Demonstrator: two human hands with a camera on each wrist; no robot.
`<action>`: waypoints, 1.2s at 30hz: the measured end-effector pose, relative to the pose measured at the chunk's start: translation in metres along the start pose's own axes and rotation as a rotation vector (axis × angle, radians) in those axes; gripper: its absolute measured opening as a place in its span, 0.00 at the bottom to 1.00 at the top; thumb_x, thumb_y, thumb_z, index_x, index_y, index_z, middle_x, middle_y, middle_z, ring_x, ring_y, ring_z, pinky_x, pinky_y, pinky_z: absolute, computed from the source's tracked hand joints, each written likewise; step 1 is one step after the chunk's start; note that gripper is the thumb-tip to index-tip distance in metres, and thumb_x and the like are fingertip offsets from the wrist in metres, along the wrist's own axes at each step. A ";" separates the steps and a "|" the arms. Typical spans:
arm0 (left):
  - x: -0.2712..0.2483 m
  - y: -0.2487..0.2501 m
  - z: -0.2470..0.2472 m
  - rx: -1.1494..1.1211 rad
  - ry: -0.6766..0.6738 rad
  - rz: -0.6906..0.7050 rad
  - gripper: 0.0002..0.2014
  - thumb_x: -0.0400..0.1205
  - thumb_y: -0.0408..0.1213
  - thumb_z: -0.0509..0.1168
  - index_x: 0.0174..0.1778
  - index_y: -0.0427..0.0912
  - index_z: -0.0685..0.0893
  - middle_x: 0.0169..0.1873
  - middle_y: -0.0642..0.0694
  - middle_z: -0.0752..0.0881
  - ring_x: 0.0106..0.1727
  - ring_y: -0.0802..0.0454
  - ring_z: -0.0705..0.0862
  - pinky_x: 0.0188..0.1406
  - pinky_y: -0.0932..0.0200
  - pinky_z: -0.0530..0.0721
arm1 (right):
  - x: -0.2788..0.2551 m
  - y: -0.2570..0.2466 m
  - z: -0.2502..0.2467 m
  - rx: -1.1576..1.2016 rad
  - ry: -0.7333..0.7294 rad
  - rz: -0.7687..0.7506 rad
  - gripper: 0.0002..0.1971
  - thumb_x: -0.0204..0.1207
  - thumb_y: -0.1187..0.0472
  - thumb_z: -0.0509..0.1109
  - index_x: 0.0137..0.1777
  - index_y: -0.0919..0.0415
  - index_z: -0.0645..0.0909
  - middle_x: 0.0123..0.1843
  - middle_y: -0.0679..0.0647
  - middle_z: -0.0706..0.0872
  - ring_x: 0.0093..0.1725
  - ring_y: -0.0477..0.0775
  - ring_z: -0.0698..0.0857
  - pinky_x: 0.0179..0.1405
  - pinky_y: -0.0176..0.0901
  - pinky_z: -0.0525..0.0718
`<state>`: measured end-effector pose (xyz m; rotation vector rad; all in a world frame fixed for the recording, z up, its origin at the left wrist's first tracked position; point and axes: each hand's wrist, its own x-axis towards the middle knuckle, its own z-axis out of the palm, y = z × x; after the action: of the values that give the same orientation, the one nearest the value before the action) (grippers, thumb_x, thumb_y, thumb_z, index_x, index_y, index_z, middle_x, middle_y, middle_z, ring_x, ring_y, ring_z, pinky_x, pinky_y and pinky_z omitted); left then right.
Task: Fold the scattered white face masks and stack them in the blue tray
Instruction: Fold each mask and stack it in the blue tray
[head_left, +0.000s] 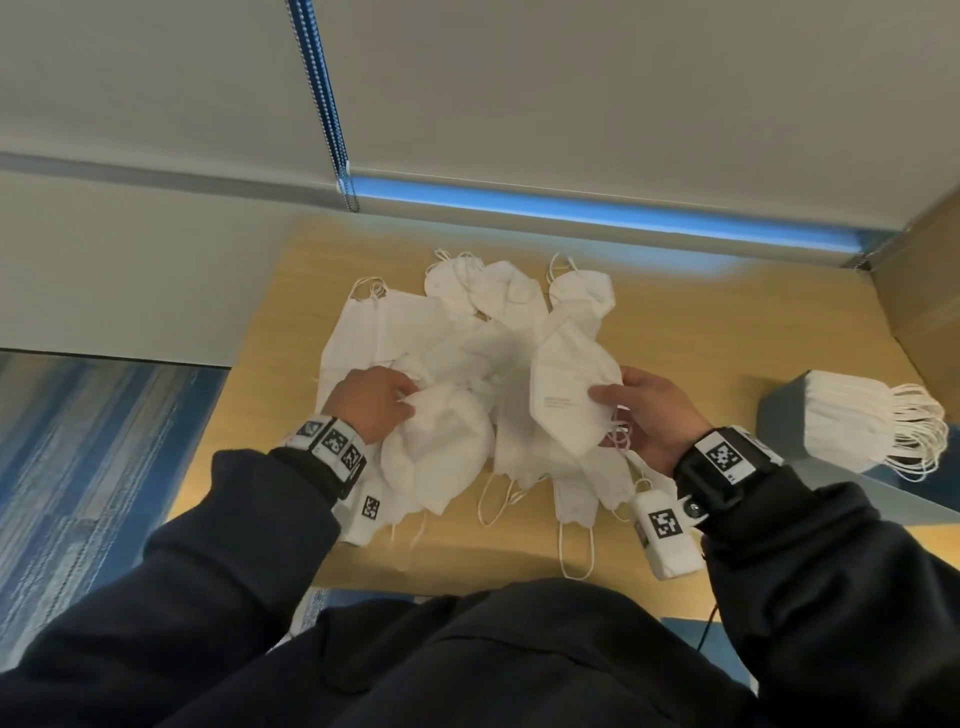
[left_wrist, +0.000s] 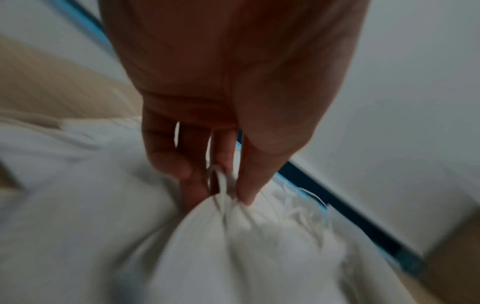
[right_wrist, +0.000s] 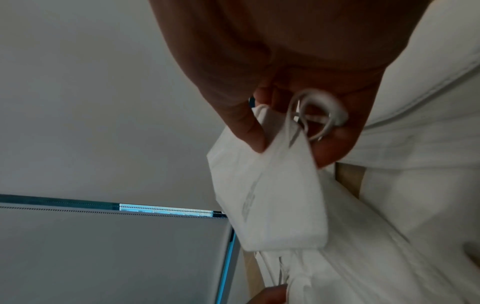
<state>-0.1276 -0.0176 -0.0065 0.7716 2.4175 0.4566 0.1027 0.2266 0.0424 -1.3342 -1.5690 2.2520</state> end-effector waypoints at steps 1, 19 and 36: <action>-0.003 -0.003 0.002 0.029 0.061 -0.005 0.11 0.78 0.42 0.74 0.56 0.56 0.91 0.57 0.49 0.92 0.58 0.44 0.88 0.59 0.53 0.85 | -0.001 0.001 -0.001 -0.018 -0.005 0.004 0.13 0.77 0.70 0.75 0.61 0.67 0.82 0.56 0.68 0.90 0.49 0.67 0.90 0.41 0.56 0.91; -0.017 0.014 -0.041 -0.478 0.269 0.029 0.17 0.80 0.27 0.64 0.53 0.58 0.79 0.50 0.50 0.87 0.50 0.44 0.87 0.51 0.44 0.89 | 0.008 0.004 0.021 0.033 -0.028 0.029 0.11 0.76 0.75 0.74 0.45 0.60 0.77 0.56 0.70 0.88 0.54 0.73 0.89 0.49 0.67 0.90; -0.078 0.121 -0.113 -0.469 0.075 0.632 0.08 0.75 0.36 0.81 0.48 0.51 0.93 0.46 0.56 0.93 0.47 0.58 0.90 0.46 0.64 0.85 | -0.003 -0.012 0.024 0.100 -0.059 -0.015 0.10 0.69 0.72 0.79 0.50 0.68 0.89 0.46 0.65 0.90 0.38 0.60 0.90 0.35 0.52 0.93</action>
<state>-0.0910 0.0115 0.1705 1.2960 1.9570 1.2578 0.0833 0.2134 0.0562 -1.2381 -1.4573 2.3475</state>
